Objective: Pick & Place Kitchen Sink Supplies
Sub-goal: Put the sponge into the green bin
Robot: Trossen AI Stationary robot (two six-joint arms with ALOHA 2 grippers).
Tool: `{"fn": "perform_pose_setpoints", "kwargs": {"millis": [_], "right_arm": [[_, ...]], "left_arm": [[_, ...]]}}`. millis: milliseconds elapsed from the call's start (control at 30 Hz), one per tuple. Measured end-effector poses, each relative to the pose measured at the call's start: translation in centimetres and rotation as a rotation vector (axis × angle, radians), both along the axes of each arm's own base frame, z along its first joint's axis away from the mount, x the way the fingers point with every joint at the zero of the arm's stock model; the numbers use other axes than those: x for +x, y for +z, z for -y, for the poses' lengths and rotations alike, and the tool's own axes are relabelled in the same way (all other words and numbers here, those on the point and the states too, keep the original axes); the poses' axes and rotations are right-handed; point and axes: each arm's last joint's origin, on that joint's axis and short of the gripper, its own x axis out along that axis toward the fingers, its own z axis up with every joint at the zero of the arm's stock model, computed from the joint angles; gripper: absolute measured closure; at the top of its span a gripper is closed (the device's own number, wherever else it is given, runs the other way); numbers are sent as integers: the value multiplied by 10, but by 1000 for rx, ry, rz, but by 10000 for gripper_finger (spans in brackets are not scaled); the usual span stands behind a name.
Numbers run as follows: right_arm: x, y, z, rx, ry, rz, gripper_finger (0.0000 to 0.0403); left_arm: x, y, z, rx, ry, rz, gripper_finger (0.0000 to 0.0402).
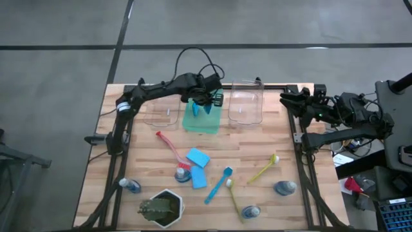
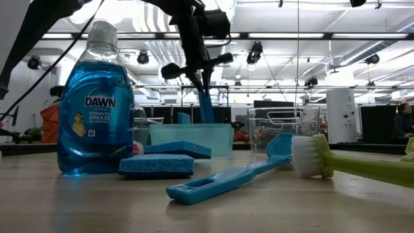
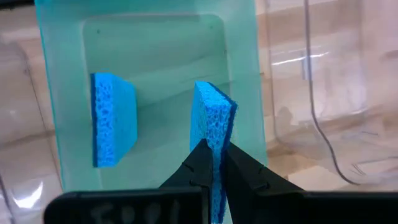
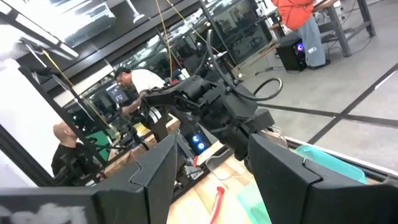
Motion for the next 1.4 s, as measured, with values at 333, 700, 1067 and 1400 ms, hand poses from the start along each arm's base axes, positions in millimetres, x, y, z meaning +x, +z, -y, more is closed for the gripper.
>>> {"fn": "perform_pose_setpoints", "kwargs": {"millis": [333,700,1067,1400], "right_arm": [[-1,-1,0,-4,-2,-11,209],[-2,-1,0,-3,-2,-12,209],[-2,-5,0,0,-2,-51,209],[-1,-5,0,0,-3,-50,209]], "left_arm": [[9,-23,-6,-67,36,-28,378],[6,-28,-20,-111,68,-20,378],[4,-27,-30,-119,80,21,378],[5,-28,-30,-122,79,18,378]]}}
